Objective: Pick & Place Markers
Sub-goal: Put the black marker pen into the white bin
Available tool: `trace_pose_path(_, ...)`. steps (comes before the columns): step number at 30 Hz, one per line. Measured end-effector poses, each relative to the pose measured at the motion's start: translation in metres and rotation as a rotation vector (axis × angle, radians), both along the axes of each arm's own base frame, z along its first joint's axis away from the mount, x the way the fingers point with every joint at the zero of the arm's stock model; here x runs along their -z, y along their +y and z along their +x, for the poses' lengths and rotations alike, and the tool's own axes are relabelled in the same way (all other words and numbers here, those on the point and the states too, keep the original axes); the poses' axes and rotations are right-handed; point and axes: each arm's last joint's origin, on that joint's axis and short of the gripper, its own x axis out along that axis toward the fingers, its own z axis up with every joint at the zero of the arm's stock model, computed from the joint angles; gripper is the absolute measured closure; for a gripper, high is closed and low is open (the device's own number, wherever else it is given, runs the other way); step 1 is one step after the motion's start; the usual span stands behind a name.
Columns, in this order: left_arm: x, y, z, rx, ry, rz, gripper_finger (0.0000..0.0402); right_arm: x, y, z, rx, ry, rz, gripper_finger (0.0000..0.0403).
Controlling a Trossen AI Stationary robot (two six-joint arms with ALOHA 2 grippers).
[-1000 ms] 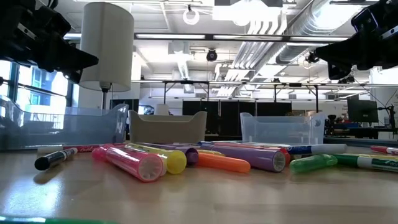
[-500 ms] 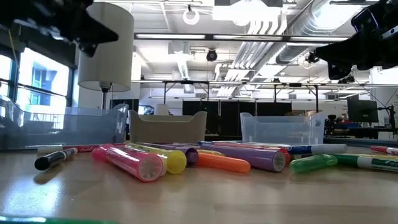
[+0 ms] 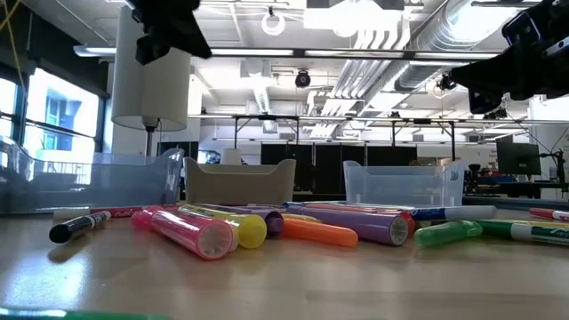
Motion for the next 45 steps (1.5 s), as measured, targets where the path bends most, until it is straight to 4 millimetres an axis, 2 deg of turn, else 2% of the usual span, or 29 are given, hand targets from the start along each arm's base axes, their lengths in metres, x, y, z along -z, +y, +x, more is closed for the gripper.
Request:
trace_pose_path(4,0.000,-0.019,0.019,-0.107,0.089,-0.118,0.0402,0.000,0.000,0.000,0.000,0.000,0.000,0.0402)
trace_pose_path(9,0.013,-0.046,0.029,-0.236,0.150,-0.231,0.0402,0.000,0.000,0.000,0.000,0.000,0.000,0.0402)
trace_pose_path(17,0.043,-0.079,0.034,-0.451,0.211,-0.363,0.0402,0.000,0.000,0.000,0.001,-0.003,0.000,0.0402)
trace_pose_path(28,0.084,-0.124,0.039,-0.610,0.299,-0.509,0.0401,0.000,0.000,0.000,0.001,-0.004,0.000,0.0402)
trace_pose_path(34,0.101,-0.132,0.049,-0.622,0.324,-0.548,0.0383,0.000,0.000,0.000,0.001,-0.004,0.000,0.0402)
trace_pose_path(45,0.128,-0.140,0.057,-0.660,0.446,-0.595,0.0289,0.000,0.000,0.000,0.000,-0.004,0.000,0.0402)
